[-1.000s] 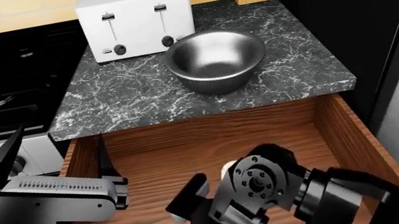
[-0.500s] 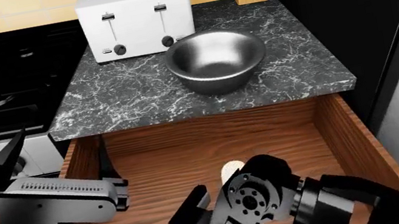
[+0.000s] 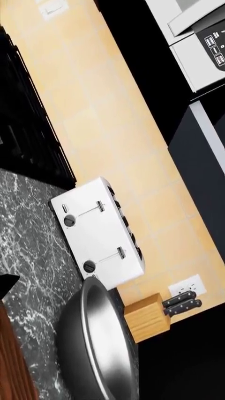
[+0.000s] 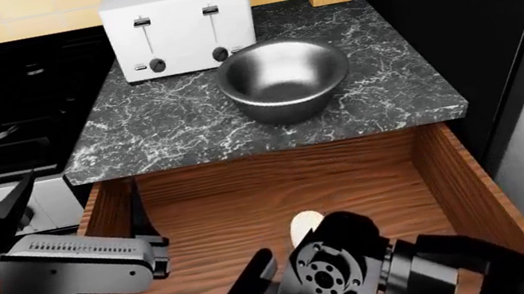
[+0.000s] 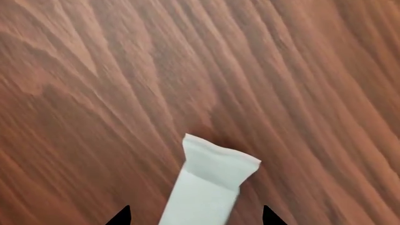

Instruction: Place the bar in the bowl and close the drawer.

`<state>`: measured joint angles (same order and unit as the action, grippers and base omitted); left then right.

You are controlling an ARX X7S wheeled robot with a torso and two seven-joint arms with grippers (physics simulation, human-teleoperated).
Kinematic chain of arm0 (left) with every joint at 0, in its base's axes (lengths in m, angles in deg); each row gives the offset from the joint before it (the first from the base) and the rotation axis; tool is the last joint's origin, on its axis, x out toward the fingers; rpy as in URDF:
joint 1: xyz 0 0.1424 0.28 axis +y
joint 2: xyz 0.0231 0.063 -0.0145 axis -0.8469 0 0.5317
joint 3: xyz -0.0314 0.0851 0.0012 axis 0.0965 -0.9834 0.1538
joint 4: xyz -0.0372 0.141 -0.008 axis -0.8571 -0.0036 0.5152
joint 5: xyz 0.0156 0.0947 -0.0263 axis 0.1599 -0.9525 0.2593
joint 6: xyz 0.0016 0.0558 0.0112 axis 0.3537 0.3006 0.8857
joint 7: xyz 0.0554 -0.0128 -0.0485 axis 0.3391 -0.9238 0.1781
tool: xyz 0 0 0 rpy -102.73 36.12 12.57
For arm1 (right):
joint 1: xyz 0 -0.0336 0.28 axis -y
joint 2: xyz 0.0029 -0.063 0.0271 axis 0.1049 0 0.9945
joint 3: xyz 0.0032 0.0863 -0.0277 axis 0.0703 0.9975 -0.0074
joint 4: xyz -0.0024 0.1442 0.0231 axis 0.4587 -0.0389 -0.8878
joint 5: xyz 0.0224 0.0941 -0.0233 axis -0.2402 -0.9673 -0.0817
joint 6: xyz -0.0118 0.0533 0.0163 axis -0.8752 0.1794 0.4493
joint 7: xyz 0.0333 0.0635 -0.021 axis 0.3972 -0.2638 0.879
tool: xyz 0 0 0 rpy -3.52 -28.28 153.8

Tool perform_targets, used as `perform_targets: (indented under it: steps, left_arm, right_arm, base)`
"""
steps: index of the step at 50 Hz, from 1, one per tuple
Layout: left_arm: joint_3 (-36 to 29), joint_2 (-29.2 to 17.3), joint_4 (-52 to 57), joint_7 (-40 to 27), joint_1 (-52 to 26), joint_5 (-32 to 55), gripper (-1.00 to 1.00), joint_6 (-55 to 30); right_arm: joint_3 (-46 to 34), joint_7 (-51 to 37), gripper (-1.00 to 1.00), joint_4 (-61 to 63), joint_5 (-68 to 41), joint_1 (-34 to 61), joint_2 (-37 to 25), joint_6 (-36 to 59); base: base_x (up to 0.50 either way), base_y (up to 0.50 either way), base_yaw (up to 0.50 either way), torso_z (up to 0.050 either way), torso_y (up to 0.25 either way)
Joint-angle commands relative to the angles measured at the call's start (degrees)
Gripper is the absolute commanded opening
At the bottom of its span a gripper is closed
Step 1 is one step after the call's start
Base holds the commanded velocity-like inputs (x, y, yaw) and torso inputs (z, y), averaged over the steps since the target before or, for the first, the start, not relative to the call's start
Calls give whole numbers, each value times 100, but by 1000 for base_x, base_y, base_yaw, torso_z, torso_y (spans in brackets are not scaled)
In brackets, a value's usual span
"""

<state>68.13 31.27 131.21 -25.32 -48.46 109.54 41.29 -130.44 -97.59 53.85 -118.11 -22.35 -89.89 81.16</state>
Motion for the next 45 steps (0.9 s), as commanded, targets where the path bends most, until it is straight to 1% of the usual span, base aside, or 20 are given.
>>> perform_targets:
  steps: [1, 14, 45]
  left_arm:
    - [-12, -8, -7, -7, 27, -4, 100, 19]
    - [69, -88, 61, -47, 126, 44, 100, 49]
    - [-4, -57, 30, -43, -3, 44, 100, -18]
  right_arm:
    - [-168, 202, 100, -53, 145, -65, 28, -169]
    - [-323, 399, 100, -119, 275, -192, 82, -373]
    - [-497, 347, 100, -208, 227, -325, -3, -497]
  base:
    - [0, 0, 0, 0, 0]
    - [0, 0, 0, 0, 0]
    - [0, 0, 0, 0, 0]
